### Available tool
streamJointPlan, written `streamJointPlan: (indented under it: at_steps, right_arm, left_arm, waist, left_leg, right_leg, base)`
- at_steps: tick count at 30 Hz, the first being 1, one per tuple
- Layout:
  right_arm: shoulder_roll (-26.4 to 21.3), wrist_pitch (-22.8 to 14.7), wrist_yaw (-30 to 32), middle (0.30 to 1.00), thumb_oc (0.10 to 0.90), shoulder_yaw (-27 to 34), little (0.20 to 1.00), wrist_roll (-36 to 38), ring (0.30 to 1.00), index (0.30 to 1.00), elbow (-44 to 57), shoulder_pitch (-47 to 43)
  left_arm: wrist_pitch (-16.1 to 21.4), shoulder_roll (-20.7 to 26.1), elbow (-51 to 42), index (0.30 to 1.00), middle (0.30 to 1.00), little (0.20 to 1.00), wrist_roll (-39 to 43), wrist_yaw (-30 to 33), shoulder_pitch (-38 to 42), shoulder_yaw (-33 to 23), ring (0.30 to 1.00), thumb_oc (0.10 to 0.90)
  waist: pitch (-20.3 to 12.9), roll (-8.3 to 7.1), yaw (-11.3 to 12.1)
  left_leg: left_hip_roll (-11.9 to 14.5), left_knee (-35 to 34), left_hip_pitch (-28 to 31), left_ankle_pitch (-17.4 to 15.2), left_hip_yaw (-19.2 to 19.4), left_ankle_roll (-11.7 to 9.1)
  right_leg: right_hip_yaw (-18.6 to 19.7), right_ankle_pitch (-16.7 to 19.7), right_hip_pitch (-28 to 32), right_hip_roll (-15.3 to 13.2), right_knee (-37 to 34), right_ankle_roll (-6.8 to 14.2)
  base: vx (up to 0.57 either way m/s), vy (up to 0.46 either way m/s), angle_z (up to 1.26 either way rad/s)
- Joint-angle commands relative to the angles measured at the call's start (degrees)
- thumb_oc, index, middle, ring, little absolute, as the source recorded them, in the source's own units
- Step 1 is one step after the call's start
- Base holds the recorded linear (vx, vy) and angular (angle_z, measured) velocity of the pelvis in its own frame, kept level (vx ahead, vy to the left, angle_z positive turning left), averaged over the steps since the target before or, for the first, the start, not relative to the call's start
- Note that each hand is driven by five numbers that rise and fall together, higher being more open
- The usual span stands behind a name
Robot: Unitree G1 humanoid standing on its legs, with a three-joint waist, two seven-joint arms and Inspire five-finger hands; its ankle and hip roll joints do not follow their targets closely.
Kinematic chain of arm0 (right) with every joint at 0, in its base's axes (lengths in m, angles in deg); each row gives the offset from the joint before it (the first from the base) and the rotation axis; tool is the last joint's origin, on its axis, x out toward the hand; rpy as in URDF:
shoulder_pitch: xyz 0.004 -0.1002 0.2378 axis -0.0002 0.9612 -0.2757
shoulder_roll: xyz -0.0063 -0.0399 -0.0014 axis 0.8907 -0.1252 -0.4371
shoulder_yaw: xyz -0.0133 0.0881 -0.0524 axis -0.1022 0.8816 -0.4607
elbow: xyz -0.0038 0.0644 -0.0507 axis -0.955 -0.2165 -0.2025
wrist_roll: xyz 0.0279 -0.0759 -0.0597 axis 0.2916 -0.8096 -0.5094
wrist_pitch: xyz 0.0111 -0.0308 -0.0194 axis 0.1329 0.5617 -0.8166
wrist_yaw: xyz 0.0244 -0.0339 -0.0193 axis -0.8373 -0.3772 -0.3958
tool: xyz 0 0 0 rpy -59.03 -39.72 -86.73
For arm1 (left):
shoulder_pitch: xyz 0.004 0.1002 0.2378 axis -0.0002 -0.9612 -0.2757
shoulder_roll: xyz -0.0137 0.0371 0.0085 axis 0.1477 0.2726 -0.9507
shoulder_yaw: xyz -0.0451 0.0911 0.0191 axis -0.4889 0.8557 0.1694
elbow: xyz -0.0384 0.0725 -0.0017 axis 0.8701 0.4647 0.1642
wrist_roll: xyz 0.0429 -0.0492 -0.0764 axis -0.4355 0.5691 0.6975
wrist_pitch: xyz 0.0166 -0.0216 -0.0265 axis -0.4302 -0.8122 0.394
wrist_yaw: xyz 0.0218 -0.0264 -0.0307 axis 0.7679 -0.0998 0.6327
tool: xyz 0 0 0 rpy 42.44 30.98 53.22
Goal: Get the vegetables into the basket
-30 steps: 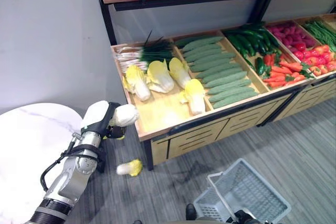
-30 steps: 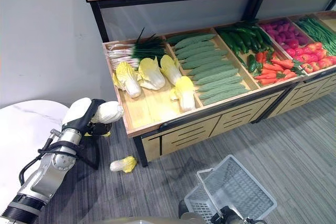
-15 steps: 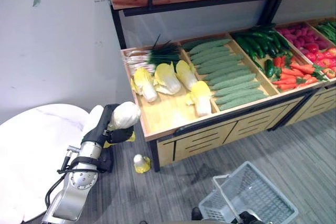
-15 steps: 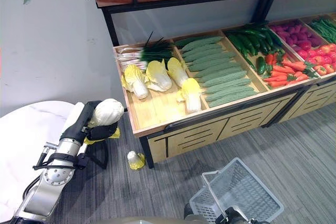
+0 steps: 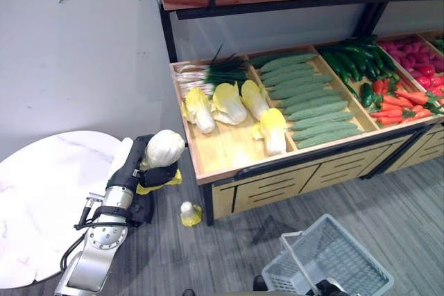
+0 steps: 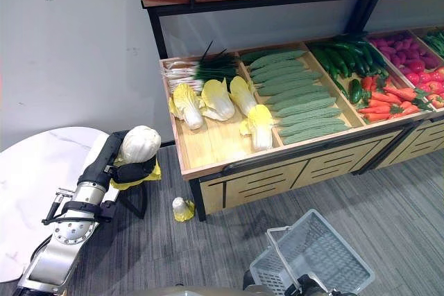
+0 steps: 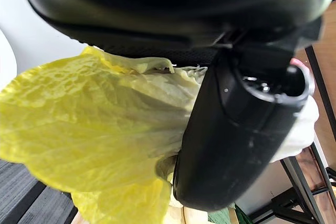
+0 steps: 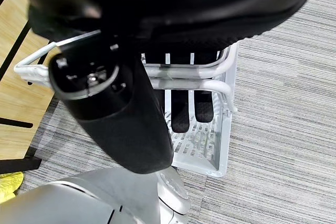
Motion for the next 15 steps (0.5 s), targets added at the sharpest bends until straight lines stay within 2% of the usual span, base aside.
streamJointPlan:
  at_steps: [1, 6, 12, 14, 15]
  right_arm:
    - [1.20, -1.79, 0.93, 0.300, 0.400, 0.54, 0.300, 1.15, 0.300, 0.300, -0.79, -4.56]
    - [1.00, -1.66, 1.36, 0.300, 0.400, 1.65, 0.300, 1.30, 0.300, 0.300, -0.56, -4.19]
    - [1.03, -1.70, 2.58, 0.300, 0.400, 4.20, 0.300, 2.49, 0.300, 0.300, 0.35, -3.13]
    - [1.26, -1.77, 3.02, 0.300, 0.400, 5.24, 0.300, 3.27, 0.300, 0.300, 0.83, -2.54]
    - [1.26, -1.74, 3.02, 0.300, 0.400, 5.28, 0.300, 3.29, 0.300, 0.300, 0.89, -2.53]
  left_arm:
    - [5.65, 2.24, -9.36, 0.300, 0.300, 0.300, 2.18, 0.60, 6.29, -3.32, 0.300, 0.400]
    - [5.51, 2.67, -9.45, 0.300, 0.300, 0.300, 2.73, 0.39, 7.59, -2.71, 0.300, 0.400]
    - [5.63, 3.35, -8.96, 0.300, 0.300, 0.300, 3.29, 0.38, 10.59, -1.05, 0.300, 0.400]
    - [5.51, 3.61, -8.47, 0.300, 0.300, 0.300, 3.29, 0.28, 12.72, 0.37, 0.300, 0.400]
    - [5.55, 3.62, -8.31, 0.300, 0.300, 0.300, 3.29, 0.31, 12.90, 0.46, 0.300, 0.400]
  waist:
    - [0.29, -4.07, -0.13]
    - [0.54, -4.41, -0.68]
    - [1.58, -4.84, -3.14]
    - [2.24, -4.93, -4.84]
    - [2.23, -4.96, -4.70]
  left_leg:
    - [-2.61, 0.42, 2.89, -4.64, 0.09, 0.19]
    - [-3.69, 0.42, 2.90, -5.19, 0.77, 0.95]
    - [-5.79, 0.42, 2.20, -5.91, 3.61, 2.20]
    - [-6.59, 0.42, 1.57, -6.00, 4.85, 2.40]
    - [-6.64, 0.42, 1.51, -5.99, 4.96, 2.44]
  right_leg:
    - [1.50, 0.38, -1.15, -7.08, 3.24, 6.70]
    - [2.59, 1.32, -2.11, -7.80, 3.47, 7.39]
    - [6.32, 4.52, -5.78, -8.95, 3.86, 9.59]
    - [7.97, 6.68, -7.49, -9.63, 4.04, 10.07]
    - [8.11, 6.76, -7.62, -9.64, 4.03, 10.07]
  base:
    - [0.00, 0.042, 0.00]
    - [-0.01, 0.077, -0.04]
    - [-0.04, 0.111, -0.27]
    - [-0.06, 0.144, -0.36]
    - [-0.06, 0.136, -0.41]
